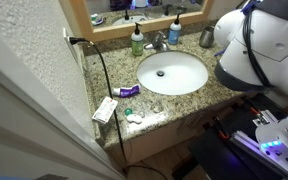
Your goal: Set the white tube upright on the right side of the counter
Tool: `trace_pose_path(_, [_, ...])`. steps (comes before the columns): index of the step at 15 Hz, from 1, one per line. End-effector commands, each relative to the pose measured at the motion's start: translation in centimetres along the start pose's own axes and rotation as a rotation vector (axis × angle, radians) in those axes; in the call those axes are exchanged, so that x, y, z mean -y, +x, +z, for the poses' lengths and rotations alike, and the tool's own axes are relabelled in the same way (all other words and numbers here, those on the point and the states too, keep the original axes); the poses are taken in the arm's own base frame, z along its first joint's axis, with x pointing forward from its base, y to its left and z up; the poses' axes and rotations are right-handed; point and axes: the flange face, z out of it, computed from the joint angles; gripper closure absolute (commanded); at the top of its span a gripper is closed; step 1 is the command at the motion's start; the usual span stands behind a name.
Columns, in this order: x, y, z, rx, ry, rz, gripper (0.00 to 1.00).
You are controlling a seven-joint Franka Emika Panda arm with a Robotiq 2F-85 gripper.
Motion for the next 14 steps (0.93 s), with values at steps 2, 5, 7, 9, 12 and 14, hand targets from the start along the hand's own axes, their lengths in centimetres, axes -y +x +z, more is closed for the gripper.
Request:
trace_pose_path(2, [0.2, -3.1, -0.1, -0.115, 0.002, -0.08, 0.99])
trace_pose_path(5, [0.0, -4.8, 0.3, -0.167, -0.004, -0.1, 0.99])
trace_pose_path(7, [-0.3, -0.7, -0.5, -0.148, -0.027, -0.086, 0.99])
trace_pose_path(9, [0.1, -2.5, -0.7, -0.11, -0.017, -0.066, 0.96])
trace_pose_path(12, [-0.5, -2.6, -0.4, -0.103, -0.034, -0.082, 0.99])
trace_pose_path(14, [-0.9, -4.7, 0.4, -0.091, -0.035, -0.19, 0.99])
